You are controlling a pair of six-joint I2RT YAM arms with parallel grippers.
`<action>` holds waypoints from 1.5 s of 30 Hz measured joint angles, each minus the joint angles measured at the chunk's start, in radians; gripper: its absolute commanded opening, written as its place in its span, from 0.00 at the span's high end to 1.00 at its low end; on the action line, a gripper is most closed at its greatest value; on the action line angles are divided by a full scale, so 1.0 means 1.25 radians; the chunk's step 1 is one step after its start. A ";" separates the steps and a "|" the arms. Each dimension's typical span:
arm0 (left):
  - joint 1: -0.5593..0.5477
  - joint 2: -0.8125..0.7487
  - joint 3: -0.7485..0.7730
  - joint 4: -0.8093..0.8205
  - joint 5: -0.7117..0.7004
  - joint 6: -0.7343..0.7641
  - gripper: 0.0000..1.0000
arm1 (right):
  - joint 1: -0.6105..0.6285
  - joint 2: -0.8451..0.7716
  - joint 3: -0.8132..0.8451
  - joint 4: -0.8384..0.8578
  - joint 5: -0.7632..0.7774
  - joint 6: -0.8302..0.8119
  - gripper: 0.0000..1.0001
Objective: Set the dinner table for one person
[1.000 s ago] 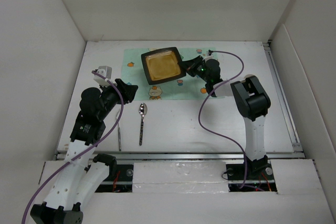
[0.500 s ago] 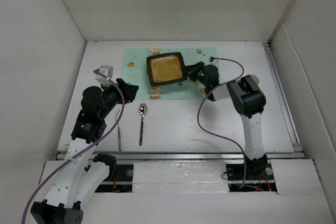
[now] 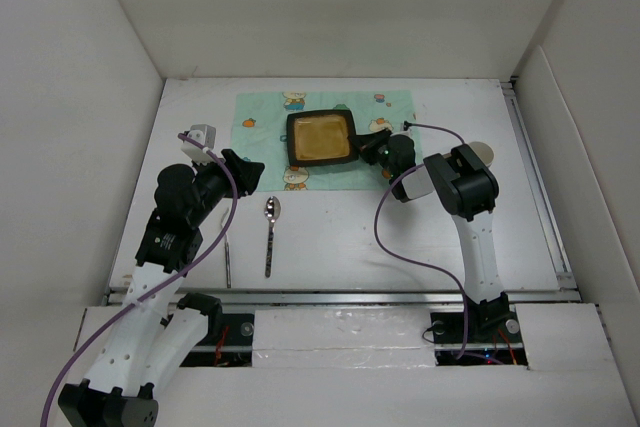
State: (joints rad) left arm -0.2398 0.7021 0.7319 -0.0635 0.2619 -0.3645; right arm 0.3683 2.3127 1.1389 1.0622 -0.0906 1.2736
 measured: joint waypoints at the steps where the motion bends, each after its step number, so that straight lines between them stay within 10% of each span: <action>1: 0.000 0.002 0.000 0.001 0.000 0.000 0.58 | 0.000 0.002 -0.004 -0.001 0.003 0.001 1.00; 18: 0.000 0.007 0.000 0.005 0.000 0.000 0.58 | 0.038 0.004 -0.019 0.006 0.074 0.011 0.99; 23: 0.000 0.007 0.000 0.005 0.000 0.000 0.58 | 0.060 0.004 -0.045 0.045 0.104 0.031 0.62; 34: 0.000 0.018 0.000 -0.002 -0.027 -0.004 0.58 | 0.057 -0.075 -0.132 0.085 0.114 0.000 0.50; 45: 0.000 0.044 0.001 -0.017 -0.073 -0.009 0.65 | 0.007 -0.266 -0.084 -0.207 0.067 -0.222 0.35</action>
State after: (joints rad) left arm -0.2398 0.7570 0.7334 -0.0845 0.1711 -0.3752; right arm 0.3771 1.9797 1.0340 0.8036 -0.0071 0.9966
